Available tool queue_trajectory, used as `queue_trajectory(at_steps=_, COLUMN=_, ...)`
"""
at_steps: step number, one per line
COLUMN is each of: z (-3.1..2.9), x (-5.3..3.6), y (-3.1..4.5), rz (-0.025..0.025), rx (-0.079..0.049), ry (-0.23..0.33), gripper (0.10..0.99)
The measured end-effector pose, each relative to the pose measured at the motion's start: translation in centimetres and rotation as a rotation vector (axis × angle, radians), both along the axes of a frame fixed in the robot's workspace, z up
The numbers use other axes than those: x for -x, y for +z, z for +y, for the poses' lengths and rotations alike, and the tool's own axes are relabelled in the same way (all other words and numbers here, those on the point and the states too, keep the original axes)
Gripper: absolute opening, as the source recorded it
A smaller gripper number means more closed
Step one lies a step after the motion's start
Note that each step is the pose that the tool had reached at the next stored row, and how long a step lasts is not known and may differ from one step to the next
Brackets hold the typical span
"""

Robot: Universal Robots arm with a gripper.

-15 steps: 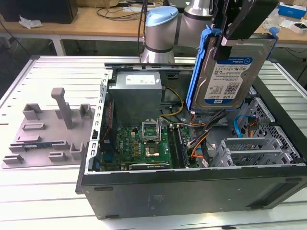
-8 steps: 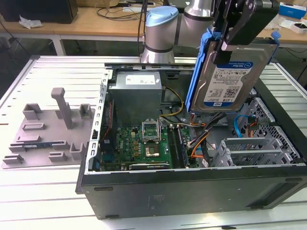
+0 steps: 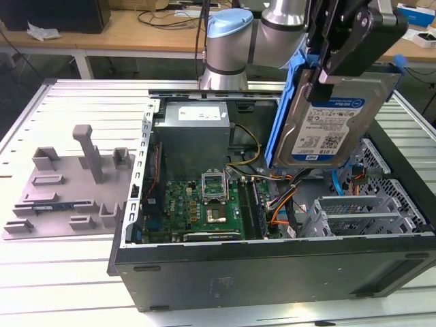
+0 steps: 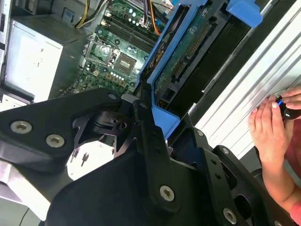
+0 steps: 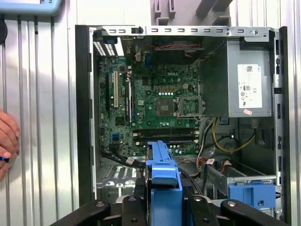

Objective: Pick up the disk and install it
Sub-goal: 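Insert the disk into the insertion slot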

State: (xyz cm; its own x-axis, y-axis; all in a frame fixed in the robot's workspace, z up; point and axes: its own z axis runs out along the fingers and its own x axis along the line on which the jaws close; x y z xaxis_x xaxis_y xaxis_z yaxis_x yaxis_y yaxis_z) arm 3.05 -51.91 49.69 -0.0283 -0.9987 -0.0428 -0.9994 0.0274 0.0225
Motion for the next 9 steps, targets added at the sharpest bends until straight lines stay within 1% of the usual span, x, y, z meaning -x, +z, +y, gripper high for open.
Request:
queue_trajectory(at_steps=3, z=-0.83, x=0.00, y=-0.25, rz=0.0000, rx=-0.009, ry=-0.002, gripper=0.369)
queue_trajectory(at_steps=6, z=-1.49, x=0.00, y=-0.49, rz=0.0000, rx=-0.017, ry=-0.005, gripper=0.369)
queue_trajectory(at_steps=9, z=-2.11, x=-0.29, y=-0.66, rz=0.0001, rx=-0.021, ry=-0.006, gripper=0.369)
